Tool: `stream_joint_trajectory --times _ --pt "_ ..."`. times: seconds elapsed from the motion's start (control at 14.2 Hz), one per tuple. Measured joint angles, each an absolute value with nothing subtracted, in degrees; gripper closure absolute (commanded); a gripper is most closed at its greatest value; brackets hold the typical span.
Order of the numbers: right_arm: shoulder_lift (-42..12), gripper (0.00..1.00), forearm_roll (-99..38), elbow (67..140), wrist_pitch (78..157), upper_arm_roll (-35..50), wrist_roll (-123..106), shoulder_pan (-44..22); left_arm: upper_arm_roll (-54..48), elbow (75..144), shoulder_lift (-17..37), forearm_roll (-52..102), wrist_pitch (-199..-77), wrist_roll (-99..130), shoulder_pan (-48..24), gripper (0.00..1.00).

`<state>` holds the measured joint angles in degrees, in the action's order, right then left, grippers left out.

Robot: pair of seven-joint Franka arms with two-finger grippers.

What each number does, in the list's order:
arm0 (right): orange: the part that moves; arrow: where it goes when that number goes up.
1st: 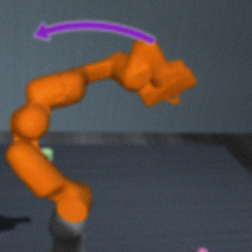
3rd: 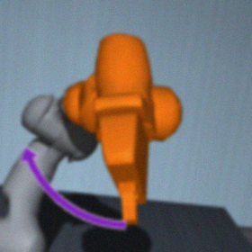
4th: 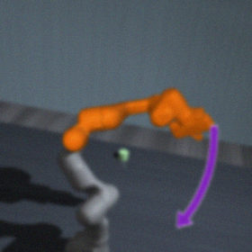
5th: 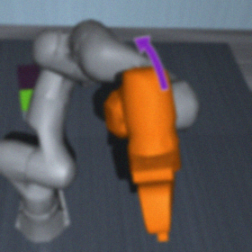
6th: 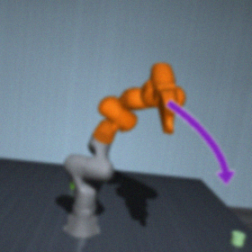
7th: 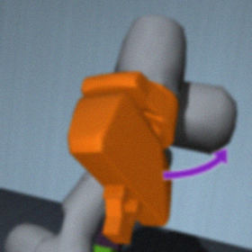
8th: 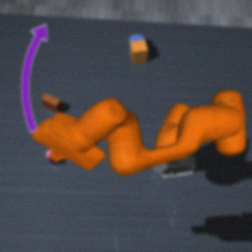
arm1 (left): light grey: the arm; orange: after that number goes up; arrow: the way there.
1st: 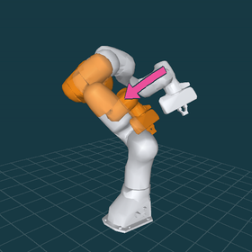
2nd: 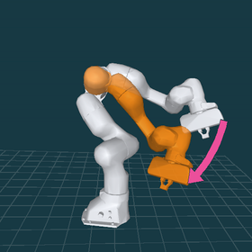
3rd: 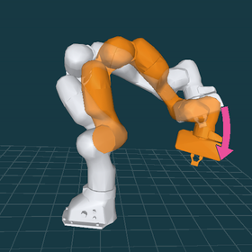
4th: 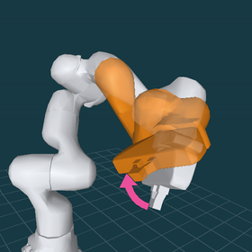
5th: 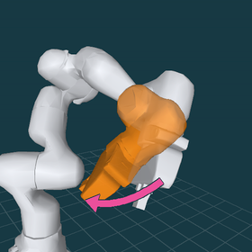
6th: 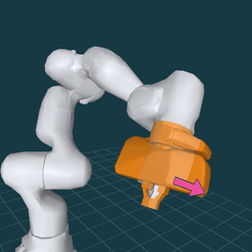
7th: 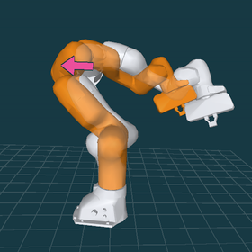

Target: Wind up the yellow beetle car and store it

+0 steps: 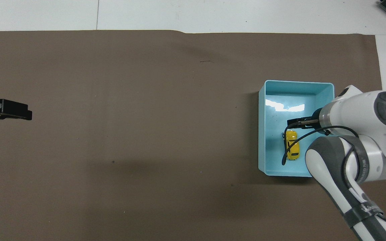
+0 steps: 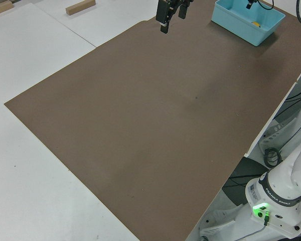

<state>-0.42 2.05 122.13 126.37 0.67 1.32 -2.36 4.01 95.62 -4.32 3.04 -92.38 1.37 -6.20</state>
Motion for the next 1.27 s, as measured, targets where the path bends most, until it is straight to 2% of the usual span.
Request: stream_joint_trajectory --times 0.56,1.27 --pt "-0.51 0.00 2.05 120.85 125.98 0.60 0.34 -1.80 4.01 95.62 -4.32 3.04 -92.38 1.37 -6.20 0.00" --pt "-0.47 0.00 2.66 111.88 118.08 0.52 0.32 0.48 4.01 95.62 -4.32 3.04 -92.38 1.37 -6.20 0.00"
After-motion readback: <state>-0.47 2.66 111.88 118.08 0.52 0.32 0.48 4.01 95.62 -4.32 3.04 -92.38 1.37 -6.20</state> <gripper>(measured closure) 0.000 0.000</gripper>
